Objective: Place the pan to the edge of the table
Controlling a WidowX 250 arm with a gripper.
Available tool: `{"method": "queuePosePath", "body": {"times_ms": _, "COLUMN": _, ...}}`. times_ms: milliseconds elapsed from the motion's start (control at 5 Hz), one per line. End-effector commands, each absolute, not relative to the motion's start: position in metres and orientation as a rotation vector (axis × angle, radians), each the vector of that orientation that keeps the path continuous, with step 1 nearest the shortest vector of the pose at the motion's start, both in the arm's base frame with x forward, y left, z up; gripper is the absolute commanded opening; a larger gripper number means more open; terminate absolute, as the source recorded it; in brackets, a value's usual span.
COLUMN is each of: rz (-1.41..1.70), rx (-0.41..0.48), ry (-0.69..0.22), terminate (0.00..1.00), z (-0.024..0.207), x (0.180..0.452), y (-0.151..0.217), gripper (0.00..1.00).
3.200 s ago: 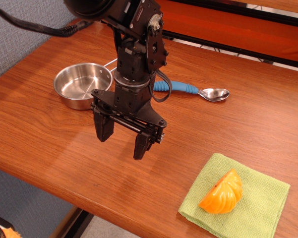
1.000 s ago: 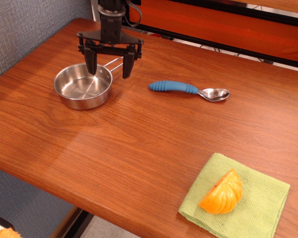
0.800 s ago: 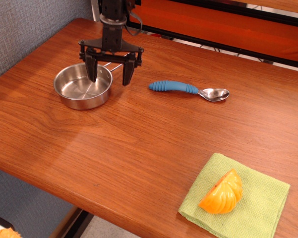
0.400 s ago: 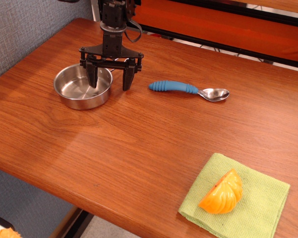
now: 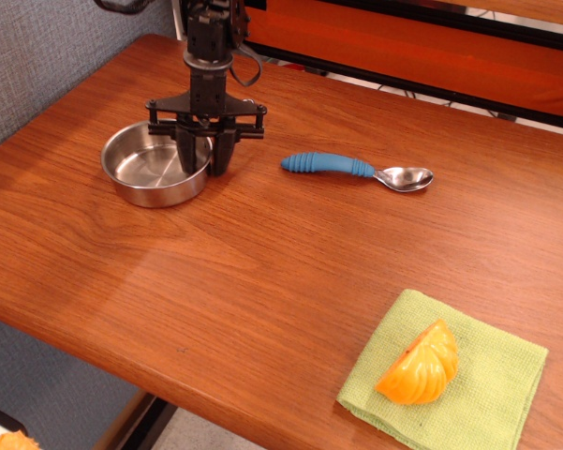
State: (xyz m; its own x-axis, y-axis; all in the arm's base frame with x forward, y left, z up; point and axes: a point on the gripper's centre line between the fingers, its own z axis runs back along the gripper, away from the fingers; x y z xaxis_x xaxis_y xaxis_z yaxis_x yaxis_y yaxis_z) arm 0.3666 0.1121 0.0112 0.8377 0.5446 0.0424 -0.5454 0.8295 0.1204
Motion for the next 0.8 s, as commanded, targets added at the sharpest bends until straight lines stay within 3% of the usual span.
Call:
{"method": "queuePosePath", "body": {"times_ms": 0, "rz": 0.499, "rx": 0.174, "ry": -0.082, "terminate": 0.0, "z": 0.031, "x": 0.366, "y": 0.121, "gripper": 0.0}}
{"method": "queuePosePath", "body": {"times_ms": 600, "rz": 0.333, "rx": 0.277, "ry": -0.124, "terminate": 0.0, "z": 0.068, "x": 0.355, "y": 0.141, "gripper": 0.0}}
